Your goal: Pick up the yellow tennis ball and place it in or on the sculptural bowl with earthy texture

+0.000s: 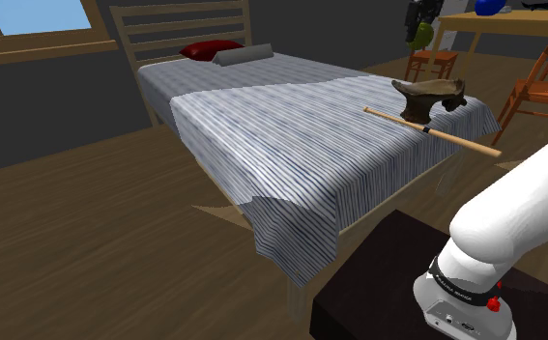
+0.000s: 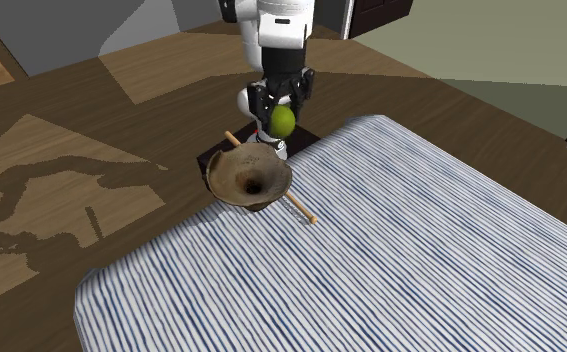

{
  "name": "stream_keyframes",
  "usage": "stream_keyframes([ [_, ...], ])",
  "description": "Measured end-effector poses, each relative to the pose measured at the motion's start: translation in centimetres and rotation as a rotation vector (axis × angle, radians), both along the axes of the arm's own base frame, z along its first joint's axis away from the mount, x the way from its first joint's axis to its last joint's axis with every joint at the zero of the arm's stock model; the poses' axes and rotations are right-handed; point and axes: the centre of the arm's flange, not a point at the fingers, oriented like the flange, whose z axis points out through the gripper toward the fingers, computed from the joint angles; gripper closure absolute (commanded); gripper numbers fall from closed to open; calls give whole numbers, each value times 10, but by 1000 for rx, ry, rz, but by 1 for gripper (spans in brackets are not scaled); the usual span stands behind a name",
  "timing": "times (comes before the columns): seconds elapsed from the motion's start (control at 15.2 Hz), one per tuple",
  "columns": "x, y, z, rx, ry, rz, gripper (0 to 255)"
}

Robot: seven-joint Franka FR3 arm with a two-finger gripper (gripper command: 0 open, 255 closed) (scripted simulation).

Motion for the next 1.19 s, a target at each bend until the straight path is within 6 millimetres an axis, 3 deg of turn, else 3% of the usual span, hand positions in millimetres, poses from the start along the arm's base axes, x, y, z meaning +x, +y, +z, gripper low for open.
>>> stream_keyframes([
  [0.4, -67, -43, 0, 0, -1, 0, 255],
  [1.19, -75, -49, -56, 1, 0, 1, 255],
])
